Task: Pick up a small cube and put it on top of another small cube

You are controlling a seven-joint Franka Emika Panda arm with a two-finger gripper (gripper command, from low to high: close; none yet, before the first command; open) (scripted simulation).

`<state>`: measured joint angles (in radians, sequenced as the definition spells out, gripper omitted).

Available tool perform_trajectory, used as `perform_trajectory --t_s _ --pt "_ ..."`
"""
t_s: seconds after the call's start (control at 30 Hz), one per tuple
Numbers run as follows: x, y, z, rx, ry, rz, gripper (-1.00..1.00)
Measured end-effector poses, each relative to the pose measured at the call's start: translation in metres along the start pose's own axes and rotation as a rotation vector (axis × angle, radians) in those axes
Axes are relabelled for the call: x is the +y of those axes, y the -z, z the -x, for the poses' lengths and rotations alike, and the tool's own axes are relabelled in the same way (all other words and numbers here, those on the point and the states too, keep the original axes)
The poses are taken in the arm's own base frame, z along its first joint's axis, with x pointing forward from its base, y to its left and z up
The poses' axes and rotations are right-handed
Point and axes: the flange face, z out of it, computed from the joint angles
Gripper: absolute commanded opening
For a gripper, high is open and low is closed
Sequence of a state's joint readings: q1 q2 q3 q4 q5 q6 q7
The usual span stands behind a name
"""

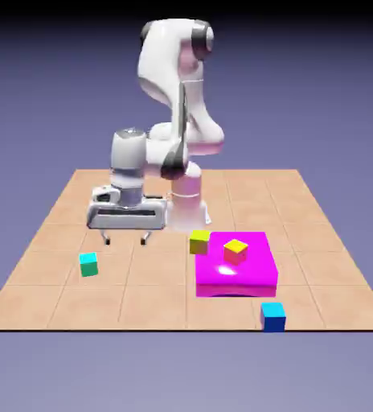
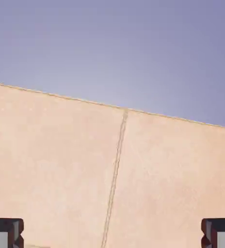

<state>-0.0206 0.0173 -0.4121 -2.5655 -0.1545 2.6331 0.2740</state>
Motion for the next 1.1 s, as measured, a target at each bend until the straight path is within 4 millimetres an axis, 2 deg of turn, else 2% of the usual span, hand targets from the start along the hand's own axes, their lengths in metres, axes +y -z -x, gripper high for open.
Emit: perform_trajectory --t_s 0.03,0.17,0.27,0.3,0.47,0.5,0.57,0.73,0.8,0.9,0.97,1.1 --pt "0.019 -0.013 -0.002 -0.042 -0.001 0.031 0.0" --pt "0.071 -0.06 -0.003 -0.211 0.054 0.144 0.0" --pt "0.114 -0.088 0.002 -0.339 0.085 0.218 0.0" --pt "0.114 -0.088 0.002 -0.339 0.085 0.218 0.0" --pt "0.124 -0.154 0.019 -0.339 0.084 0.219 0.0" --pt "0.124 -0.154 0.02 -0.339 0.084 0.219 -1.0" --pt "0.124 -0.154 0.02 -0.339 0.084 0.218 -1.0" --pt "0.114 -0.088 0.002 -0.339 0.084 0.217 -1.0" --pt "0.114 -0.088 0.002 -0.339 0.084 0.217 -1.0" --pt "0.034 -0.077 -0.018 -0.289 0.348 0.237 -1.0" --pt "-0.022 -0.069 -0.024 -0.254 0.522 0.25 -1.0" --pt "-0.136 -0.051 -0.014 -0.178 0.869 0.276 -1.0"
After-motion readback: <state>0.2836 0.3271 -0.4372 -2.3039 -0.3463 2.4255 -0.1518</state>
